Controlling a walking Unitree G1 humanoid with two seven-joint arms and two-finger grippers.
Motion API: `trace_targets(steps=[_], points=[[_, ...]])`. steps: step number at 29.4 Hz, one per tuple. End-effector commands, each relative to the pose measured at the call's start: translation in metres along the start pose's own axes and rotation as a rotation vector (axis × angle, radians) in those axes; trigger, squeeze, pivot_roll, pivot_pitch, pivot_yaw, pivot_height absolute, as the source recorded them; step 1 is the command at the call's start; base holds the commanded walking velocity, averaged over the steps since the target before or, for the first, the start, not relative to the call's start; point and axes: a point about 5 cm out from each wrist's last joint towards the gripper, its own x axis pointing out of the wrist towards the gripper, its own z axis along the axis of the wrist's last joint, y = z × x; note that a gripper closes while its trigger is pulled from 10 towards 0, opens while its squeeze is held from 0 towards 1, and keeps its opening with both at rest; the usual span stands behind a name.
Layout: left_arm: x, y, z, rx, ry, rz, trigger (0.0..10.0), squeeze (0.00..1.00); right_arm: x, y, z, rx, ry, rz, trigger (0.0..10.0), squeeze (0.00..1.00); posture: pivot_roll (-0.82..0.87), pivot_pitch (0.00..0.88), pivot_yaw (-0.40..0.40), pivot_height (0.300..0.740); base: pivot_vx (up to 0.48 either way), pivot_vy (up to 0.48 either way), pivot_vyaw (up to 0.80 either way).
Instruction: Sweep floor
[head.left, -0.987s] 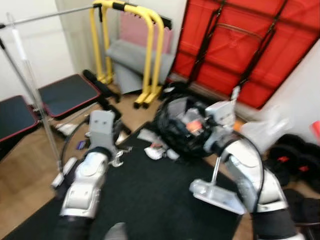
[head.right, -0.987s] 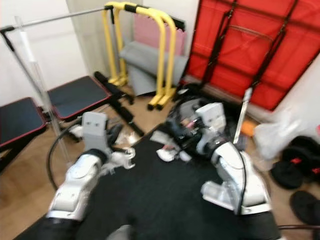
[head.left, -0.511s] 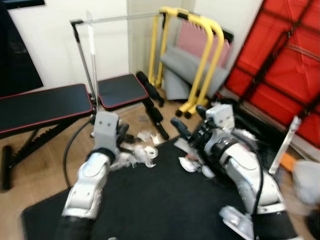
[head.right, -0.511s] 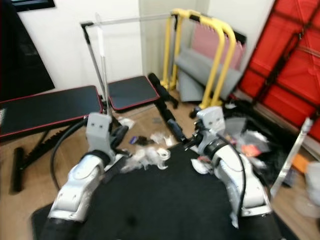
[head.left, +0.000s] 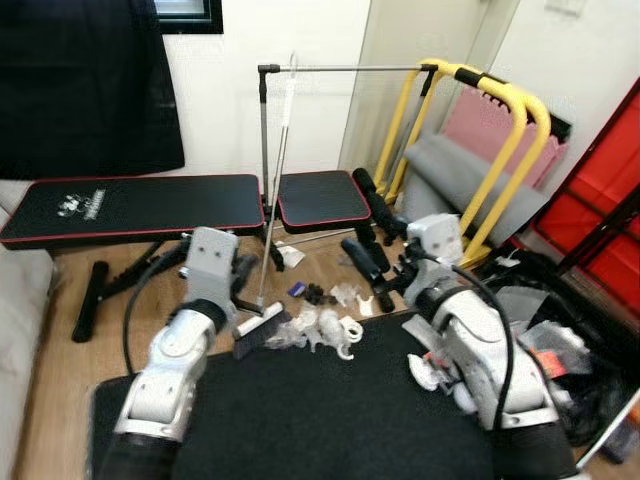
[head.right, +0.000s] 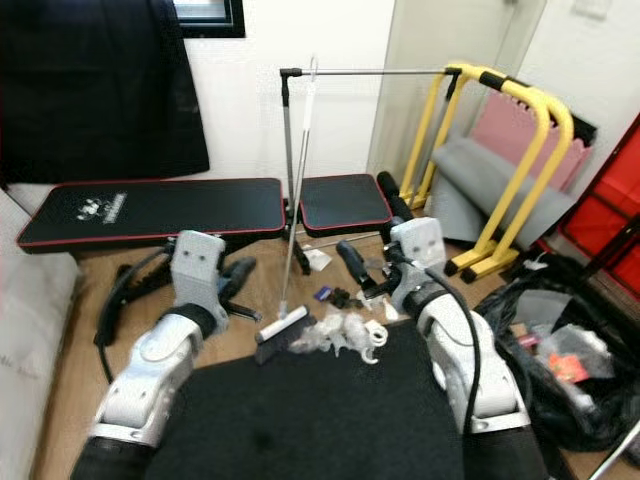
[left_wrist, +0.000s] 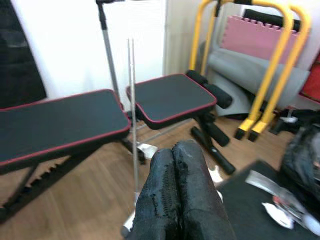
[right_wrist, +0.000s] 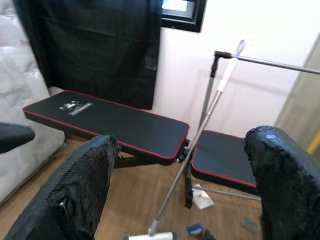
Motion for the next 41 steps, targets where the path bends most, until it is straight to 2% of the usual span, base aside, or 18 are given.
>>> trace_targets(steps=[1, 12, 16, 19, 41], points=[[0.001, -0.006, -0.001, -0.009, 0.001, -0.032, 10.0, 0.0, -0.003, -0.004, -0.001, -0.016, 0.01, -0.006, 10.0, 0.0, -0.1, 0.03, -0.158, 0.74, 0.39, 0.0, 0.79], [0.001, -0.008, 0.0, -0.015, -0.003, -0.032, 10.0, 0.0, -0.002, -0.006, 0.003, 0.006, -0.009, -0.019, 10.0, 0.0, -0.11, 0.035, -0.165, 0.74, 0.389, 0.0, 0.14], [0.001, -0.007, 0.0, -0.015, -0.005, -0.033, 10.0, 0.0, -0.002, -0.001, 0.002, -0.009, -0.001, 0.017, 10.0, 0.0, -0.11, 0.036, -0.165, 0.74, 0.39, 0.0, 0.8], [0.002, -0.007, 0.0, -0.014, -0.005, -0.034, 10.0, 0.0, -0.002, -0.003, 0.001, 0.002, 0.0, -0.003, 10.0, 0.0, -0.11, 0.037, -0.164, 0.74, 0.387, 0.0, 0.77], [0.003, -0.007, 0.001, -0.007, -0.006, -0.044, 10.0, 0.0, 0.0, -0.013, 0.003, 0.04, -0.006, -0.106, 10.0, 0.0, -0.11, 0.044, -0.157, 0.74, 0.388, 0.0, 0.0]])
